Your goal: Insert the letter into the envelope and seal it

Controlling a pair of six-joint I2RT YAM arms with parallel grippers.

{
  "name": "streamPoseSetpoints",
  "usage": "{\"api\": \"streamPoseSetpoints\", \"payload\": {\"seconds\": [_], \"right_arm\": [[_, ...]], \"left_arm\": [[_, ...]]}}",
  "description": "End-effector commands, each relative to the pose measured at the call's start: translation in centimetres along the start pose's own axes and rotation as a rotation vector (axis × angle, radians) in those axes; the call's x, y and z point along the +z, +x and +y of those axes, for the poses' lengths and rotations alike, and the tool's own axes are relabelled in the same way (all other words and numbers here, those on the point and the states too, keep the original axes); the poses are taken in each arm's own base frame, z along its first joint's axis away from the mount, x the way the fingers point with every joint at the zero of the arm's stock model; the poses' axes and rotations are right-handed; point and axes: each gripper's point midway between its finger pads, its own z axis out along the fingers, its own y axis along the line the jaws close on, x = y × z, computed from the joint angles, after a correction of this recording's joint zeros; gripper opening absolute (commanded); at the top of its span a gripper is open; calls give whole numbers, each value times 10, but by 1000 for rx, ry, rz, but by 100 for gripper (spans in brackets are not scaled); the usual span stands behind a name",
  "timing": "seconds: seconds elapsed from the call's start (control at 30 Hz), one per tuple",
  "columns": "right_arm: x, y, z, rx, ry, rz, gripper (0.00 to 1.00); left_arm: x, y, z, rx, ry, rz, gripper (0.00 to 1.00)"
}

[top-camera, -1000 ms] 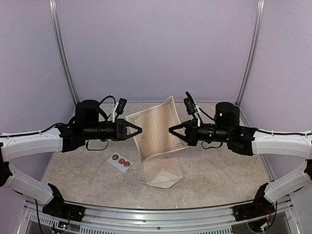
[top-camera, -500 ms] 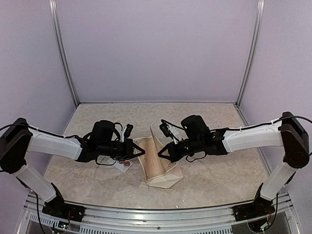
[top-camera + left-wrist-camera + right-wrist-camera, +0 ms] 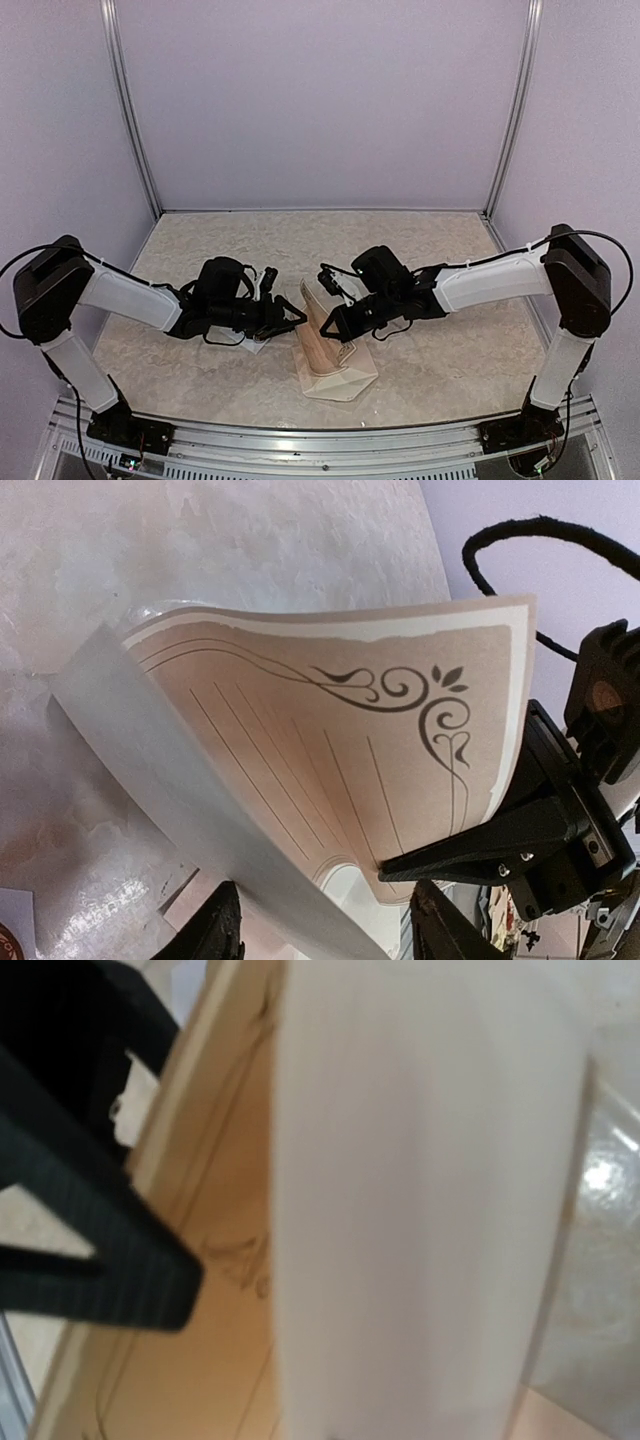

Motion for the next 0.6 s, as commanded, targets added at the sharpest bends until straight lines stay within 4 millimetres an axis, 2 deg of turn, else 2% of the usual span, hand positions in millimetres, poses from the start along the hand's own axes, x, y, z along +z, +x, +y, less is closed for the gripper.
{"api": "streamPoseSetpoints", "payload": {"seconds": [0.0, 0.23, 0.57], "right_arm": [[8, 3, 7, -5, 6, 36, 0], [18, 11, 6, -12, 28, 77, 2], [24, 12, 3, -19, 70, 91, 3]], "left_arm": [[4, 3, -3, 1, 36, 7, 59], [8, 4, -1, -17, 32, 10, 79], [-1, -4, -3, -20, -1, -31, 89]]}}
